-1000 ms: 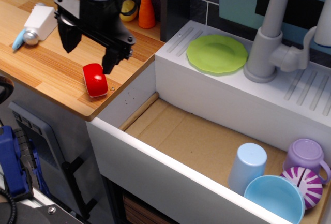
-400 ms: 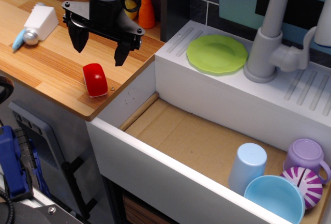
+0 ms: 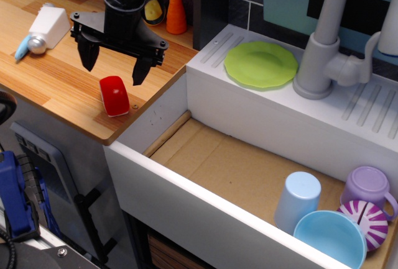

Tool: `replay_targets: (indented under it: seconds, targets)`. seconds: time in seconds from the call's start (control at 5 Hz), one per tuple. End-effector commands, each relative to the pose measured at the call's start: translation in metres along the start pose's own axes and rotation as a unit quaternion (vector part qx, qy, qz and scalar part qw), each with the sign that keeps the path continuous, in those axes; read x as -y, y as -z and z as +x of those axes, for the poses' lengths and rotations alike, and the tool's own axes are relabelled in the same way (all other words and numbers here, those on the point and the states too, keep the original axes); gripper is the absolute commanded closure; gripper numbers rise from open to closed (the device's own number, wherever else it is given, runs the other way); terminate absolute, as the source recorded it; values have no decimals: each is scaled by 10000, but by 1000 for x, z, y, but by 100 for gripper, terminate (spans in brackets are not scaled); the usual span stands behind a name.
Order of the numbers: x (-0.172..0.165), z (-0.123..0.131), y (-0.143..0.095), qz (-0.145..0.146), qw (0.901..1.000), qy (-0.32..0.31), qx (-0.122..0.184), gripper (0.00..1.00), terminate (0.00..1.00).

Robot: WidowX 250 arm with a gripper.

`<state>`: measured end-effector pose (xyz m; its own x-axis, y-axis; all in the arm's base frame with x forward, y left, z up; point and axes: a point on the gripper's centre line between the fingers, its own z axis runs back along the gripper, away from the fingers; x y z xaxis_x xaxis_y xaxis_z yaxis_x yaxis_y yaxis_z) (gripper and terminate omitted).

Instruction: Put sushi on plate

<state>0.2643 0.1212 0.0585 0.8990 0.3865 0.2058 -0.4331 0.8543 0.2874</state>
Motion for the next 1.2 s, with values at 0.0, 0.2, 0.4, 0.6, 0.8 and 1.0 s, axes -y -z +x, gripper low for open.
replay_targets:
  seconds: [0.0, 0.2, 0.4, 0.6, 0.8, 1.0]
  targets:
    - [-4, 0, 1, 54, 9998, -102, 169, 0, 0]
    - [-5, 0, 8, 68, 9994, -215, 251, 0, 0]
    - [-3, -2, 16, 41, 9991, -350, 253, 0, 0]
    - [-5, -5, 22, 15, 9988, -444, 223, 0, 0]
    - [-5, -6, 30, -82, 9985, -479, 264, 0, 0]
    - [-5, -6, 35, -145, 9983, -501, 264, 0, 0]
